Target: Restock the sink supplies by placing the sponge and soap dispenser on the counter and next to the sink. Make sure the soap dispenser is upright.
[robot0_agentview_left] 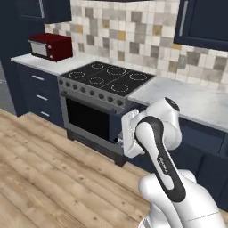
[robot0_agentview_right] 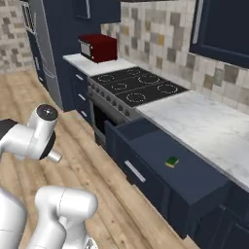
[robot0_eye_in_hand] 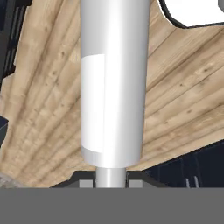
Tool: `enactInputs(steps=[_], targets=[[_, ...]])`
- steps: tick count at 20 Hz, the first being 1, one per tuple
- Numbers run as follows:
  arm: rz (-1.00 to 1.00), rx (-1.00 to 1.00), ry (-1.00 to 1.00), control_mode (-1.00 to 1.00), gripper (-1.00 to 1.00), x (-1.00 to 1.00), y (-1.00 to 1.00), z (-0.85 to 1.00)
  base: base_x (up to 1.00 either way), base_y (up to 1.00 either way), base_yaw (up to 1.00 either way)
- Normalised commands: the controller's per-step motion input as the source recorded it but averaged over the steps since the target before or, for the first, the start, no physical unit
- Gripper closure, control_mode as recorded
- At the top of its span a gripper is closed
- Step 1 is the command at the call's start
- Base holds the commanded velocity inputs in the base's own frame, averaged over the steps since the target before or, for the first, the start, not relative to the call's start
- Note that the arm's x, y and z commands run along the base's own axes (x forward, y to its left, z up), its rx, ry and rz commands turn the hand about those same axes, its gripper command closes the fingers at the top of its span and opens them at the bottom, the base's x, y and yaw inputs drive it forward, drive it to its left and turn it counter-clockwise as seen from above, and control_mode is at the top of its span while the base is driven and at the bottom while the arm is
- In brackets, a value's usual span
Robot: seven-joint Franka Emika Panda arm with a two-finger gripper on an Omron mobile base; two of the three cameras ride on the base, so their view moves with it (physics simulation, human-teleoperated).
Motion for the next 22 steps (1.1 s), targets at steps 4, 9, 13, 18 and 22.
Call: enactInputs(steps=[4, 9, 13, 18, 22], targets=[[0.00, 0.00, 0.00, 1.00, 1.00, 0.00, 0.00, 0.00, 0.00, 0.39, 0.77], [0.00, 0.00, 0.00, 1.00, 1.00, 0.00, 0.00, 0.00, 0.16, 0.01, 0.76], [0.00, 0.00, 0.00, 1.00, 1.00, 0.00, 0.00, 0.00, 0.48, 0.00, 0.72], [0.00, 0.00, 0.00, 1.00, 1.00, 0.00, 0.00, 0.00, 0.82, 0.00, 0.66], [0.00, 0.00, 0.00, 1.00, 1.00, 0.00, 0.00, 0.00, 0.74, 0.00, 0.69]])
